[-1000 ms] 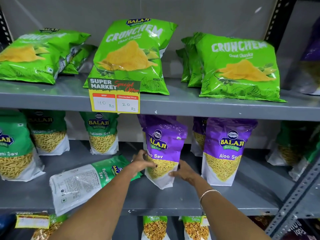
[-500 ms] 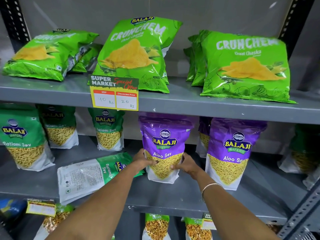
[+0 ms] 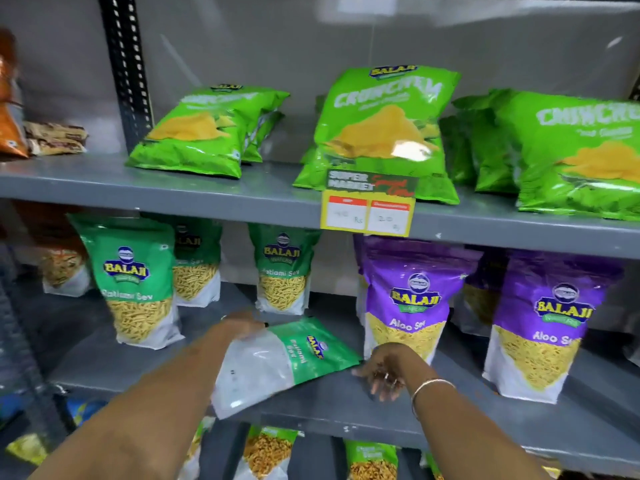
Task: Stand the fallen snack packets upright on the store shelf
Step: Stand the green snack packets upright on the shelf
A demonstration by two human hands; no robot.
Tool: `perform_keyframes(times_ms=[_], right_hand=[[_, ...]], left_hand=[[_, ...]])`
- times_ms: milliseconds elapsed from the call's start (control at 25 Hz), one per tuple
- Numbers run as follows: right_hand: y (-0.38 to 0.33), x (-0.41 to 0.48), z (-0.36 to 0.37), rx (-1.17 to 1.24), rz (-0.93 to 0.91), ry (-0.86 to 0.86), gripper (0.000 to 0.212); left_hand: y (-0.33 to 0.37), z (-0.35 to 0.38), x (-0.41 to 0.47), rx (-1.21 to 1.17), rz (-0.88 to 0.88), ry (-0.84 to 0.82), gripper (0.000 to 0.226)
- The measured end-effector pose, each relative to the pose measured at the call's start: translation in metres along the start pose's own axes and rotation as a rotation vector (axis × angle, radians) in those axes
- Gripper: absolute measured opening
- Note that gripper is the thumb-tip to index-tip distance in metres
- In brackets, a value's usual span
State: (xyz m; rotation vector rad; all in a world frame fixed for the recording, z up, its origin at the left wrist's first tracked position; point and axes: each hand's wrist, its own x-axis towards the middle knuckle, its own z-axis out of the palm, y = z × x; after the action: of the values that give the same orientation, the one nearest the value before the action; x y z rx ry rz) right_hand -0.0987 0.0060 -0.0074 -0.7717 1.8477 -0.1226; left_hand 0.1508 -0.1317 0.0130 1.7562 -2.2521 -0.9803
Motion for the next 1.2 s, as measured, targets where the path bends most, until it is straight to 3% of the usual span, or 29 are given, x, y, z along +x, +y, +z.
perform_keyframes(times_ms=[120,240,320,400,440,480,600,720,880,1040,1200], right_hand=[[-0.022,0.025,0.06,0.631,-0.095,0.204,0.029],[-0.039,0.036,0.09,1.249,-0.24,0.339,0.012],[-0.046,0.038,0.094,1.425,-0.314,0.355,0.018],[-0.051,0.033,0.092,1.463,-0.348,0.431,0.016],[-0.054,0.029,0.09,1.456,-0.379,0.448,0.016],[-0.06,0.022,0.086,1.46,-0.407,0.451,0.017],[-0.093,-0.013,0.072,1.377,-0.529,0.492,0.022],[-0.131,-0.039,0.053,1.231,-0.582,0.647,0.004],[-0.165,-0.051,0.035,1.123,-0.693,0.69,0.009],[-0.18,-0.044,0.034,1.035,-0.791,0.739,0.012],[-0.167,-0.036,0.036,1.03,-0.813,0.651,0.012]], left_hand=[[-0.044,-0.025,0.014,0.05,0.007,-0.151,0.02],[-0.07,-0.025,0.024,-0.262,-0.065,-0.292,0.056],[-0.081,-0.024,0.027,-0.404,-0.107,-0.491,0.08],[-0.089,-0.028,0.031,-0.436,-0.081,-0.605,0.051],[-0.093,-0.031,0.031,-0.46,-0.077,-0.6,0.029],[-0.093,-0.038,0.027,-0.463,-0.076,-0.585,0.022],[-0.09,-0.056,0.015,-0.393,0.002,-0.582,0.033],[-0.084,-0.066,0.016,-0.437,0.073,-0.549,0.023],[-0.072,-0.051,0.032,-0.556,0.132,-0.31,0.031],[-0.064,-0.018,0.047,-0.587,0.128,-0.053,0.056],[-0.065,-0.002,0.051,-0.534,0.125,0.052,0.061]])
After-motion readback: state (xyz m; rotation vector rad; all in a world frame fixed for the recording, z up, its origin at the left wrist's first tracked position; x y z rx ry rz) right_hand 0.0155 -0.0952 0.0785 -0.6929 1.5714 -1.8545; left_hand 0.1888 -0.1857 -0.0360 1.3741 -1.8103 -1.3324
